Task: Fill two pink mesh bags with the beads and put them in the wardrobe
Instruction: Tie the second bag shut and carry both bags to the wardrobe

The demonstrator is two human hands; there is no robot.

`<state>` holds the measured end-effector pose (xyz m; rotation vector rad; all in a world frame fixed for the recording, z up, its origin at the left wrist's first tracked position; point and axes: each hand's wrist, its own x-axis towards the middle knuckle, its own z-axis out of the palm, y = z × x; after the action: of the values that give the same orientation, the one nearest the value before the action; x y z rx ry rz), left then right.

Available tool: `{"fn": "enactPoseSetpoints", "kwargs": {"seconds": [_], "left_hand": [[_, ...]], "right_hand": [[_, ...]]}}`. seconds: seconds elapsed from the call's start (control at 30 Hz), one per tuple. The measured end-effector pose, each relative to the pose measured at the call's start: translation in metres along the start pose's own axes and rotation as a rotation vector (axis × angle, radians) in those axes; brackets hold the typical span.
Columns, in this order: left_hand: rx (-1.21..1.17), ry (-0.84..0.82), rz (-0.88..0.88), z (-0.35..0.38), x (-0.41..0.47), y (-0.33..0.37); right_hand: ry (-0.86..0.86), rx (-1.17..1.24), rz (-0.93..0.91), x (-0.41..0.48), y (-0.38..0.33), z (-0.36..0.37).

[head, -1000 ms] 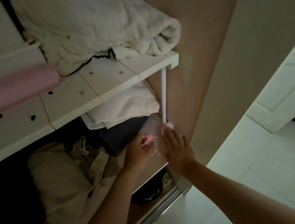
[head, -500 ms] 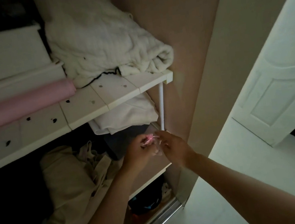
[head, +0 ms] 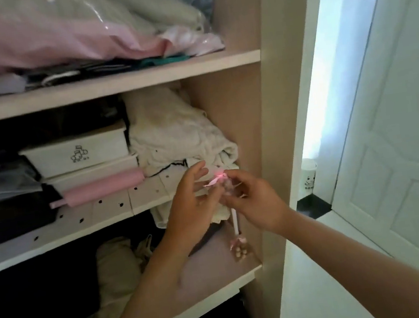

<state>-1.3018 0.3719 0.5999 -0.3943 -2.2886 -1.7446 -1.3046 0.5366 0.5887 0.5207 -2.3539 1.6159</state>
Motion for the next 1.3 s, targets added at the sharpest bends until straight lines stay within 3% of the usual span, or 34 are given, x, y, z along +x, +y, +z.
{"fn": "enactPoseSetpoints", "kwargs": {"seconds": [0.17,0.37,0.53,0.63,0.83,0.97,1.03,1.17,1.3], "left_hand": [[0.077,0.033,0.254,-0.008,0.005,0.072],[0.092,0.113,0.435,-0.026,0.034,0.141],[0.1,0.12,0.516,-0.043,0.058,0.194],[0.127,0.106,0.51,-0.049,0.076,0.212],[0.516,0.041,0.516,-0.05,0.118,0.225],[1.055,0.039,0.594,-0.046,0.14,0.226],[1.216,0.02,0.571,-0.045,0.15,0.223],[1.31,0.029,0.601,-0.042,0.162,0.22],[1.352,-0.029,0.599,-0.041,0.164,0.225]], "right_hand": [[0.053,0.0,-0.115,0.014,-0.058,-0.034],[0.18,0.001,-0.265,0.035,-0.131,-0.064],[0.28,-0.074,-0.346,0.057,-0.178,-0.079],[0.307,-0.239,-0.374,0.075,-0.193,-0.087],[0.372,-0.424,-0.249,0.114,-0.189,-0.094],[0.385,-0.451,-0.199,0.128,-0.186,-0.095],[0.362,-0.488,-0.138,0.136,-0.184,-0.096],[0.367,-0.545,-0.059,0.152,-0.18,-0.095],[0.403,-0.69,-0.126,0.15,-0.181,-0.091]]}}
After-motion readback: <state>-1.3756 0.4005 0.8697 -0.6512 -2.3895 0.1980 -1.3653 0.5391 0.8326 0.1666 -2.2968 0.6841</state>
